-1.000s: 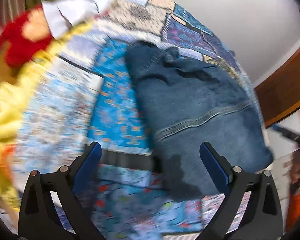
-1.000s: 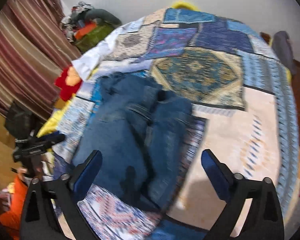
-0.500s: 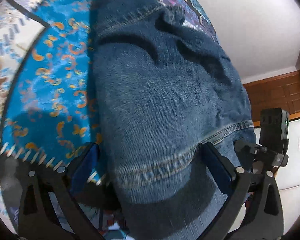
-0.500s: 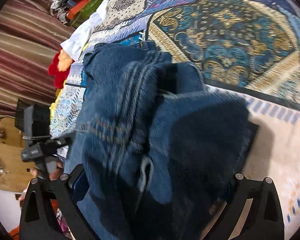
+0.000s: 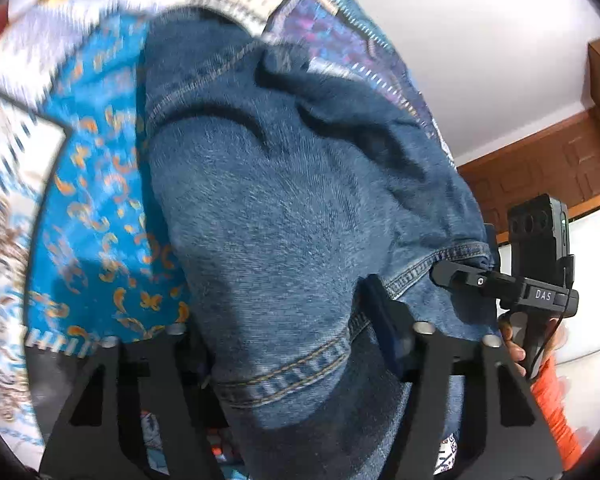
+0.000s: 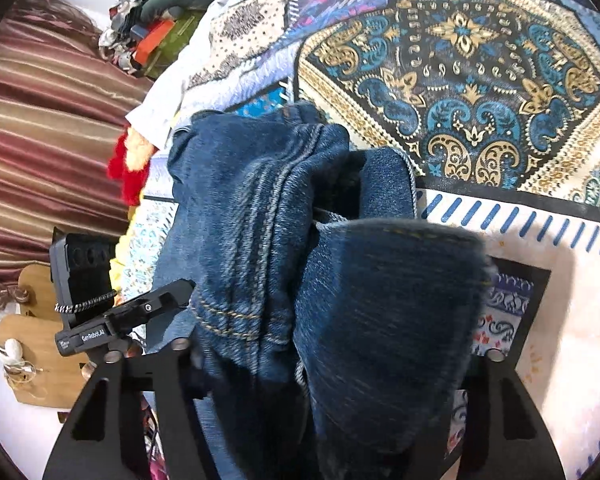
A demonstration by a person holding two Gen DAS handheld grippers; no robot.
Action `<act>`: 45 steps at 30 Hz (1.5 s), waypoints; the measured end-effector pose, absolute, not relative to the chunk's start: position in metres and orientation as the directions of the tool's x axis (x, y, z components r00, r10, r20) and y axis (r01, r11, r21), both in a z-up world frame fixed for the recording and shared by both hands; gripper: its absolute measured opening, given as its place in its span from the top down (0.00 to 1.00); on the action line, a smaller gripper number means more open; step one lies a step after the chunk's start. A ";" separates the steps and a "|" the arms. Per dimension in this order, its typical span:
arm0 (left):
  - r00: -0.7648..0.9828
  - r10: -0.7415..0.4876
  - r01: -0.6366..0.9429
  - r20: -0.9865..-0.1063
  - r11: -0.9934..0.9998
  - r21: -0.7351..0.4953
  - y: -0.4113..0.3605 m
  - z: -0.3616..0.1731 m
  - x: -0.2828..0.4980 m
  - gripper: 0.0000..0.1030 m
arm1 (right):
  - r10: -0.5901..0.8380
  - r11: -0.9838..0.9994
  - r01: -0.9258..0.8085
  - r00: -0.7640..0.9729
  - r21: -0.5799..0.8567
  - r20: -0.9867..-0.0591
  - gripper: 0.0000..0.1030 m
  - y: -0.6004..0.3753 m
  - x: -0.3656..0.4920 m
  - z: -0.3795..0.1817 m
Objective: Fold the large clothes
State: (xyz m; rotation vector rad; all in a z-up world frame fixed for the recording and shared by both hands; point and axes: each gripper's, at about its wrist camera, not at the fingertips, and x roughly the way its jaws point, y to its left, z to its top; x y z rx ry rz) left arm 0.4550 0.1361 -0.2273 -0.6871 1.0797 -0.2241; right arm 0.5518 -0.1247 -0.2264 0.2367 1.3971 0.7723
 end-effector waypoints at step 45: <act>0.536 -0.131 -0.235 -0.834 0.926 -0.296 0.255 -0.224 0.340 0.43 | 0.600 0.666 -0.505 -0.077 0.550 -0.796 0.42 0.039 0.490 -0.252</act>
